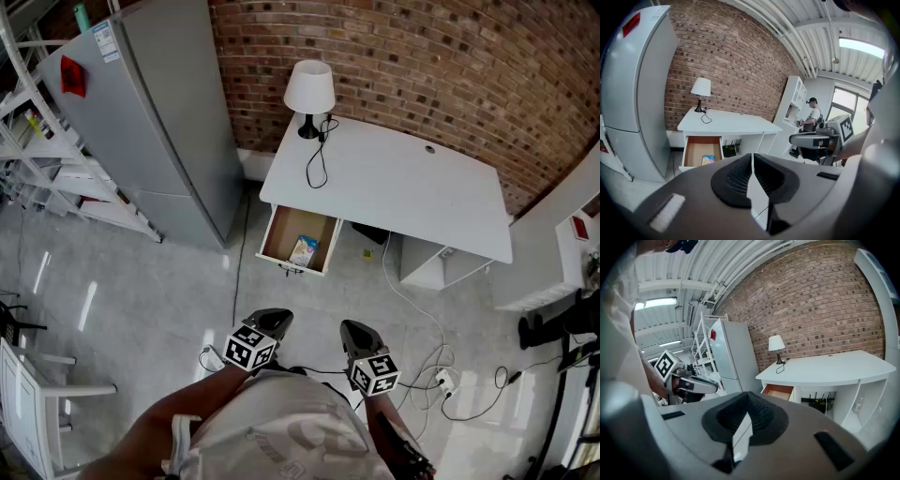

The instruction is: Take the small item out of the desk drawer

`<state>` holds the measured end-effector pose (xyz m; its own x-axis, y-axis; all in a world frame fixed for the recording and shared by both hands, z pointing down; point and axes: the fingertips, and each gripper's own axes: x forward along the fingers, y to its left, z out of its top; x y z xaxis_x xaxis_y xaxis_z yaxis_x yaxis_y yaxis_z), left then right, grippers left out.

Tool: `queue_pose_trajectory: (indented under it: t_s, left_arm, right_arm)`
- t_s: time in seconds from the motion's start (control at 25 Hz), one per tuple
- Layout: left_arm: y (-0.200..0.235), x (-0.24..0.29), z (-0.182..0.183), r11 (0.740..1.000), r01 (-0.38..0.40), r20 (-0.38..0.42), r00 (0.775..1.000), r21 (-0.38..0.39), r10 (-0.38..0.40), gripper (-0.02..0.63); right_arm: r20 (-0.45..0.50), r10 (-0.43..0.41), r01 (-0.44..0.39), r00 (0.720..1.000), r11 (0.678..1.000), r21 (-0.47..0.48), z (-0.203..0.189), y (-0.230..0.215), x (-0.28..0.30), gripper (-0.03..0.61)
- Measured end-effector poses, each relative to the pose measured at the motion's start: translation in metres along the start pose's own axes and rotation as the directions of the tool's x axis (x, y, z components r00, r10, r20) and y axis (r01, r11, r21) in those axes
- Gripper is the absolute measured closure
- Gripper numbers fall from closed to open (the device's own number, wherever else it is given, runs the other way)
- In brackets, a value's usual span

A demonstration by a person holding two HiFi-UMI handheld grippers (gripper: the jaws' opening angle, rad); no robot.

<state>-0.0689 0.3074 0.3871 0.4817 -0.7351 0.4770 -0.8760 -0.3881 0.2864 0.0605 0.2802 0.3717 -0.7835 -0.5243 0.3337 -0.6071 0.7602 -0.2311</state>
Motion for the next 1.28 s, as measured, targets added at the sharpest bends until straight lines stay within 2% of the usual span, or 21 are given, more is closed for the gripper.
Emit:
queue_pose_trajectory:
  t_s: [0.12,0.36,0.6,0.8,1.28]
  left_arm:
    - [-0.004,-0.004,0.005,1.000,0.002,0.011,1.000,0.010,-0.002,0.597]
    - [-0.002,-0.012,-0.002,1.000,-0.006,0.007,1.000,-0.001,0.006,0.597]
    - [-0.002,-0.014,0.006,1.000,-0.008,0.033,0.999,0.002,0.008,0.597]
    - [-0.002,-0.021,-0.002,1.000,-0.007,0.029,1.000,-0.001,0.007,0.597]
    - [0.001,-0.036,-0.018,0.999,-0.037,0.023,0.999,-0.029,0.038,0.597]
  right_arm:
    - [-0.011,-0.002,0.002,1.000,1.000,0.022,-0.006,0.002,-0.005,0.574]
    - [-0.007,0.006,-0.006,1.000,1.000,-0.003,-0.002,0.010,-0.005,0.574]
    - [-0.008,-0.008,0.008,1.000,1.000,-0.006,-0.001,0.010,-0.009,0.573]
    - [-0.008,-0.022,0.022,1.000,1.000,0.013,-0.004,0.012,-0.010,0.573]
    - [-0.041,0.004,-0.003,0.999,0.999,0.035,-0.023,0.030,-0.006,0.572]
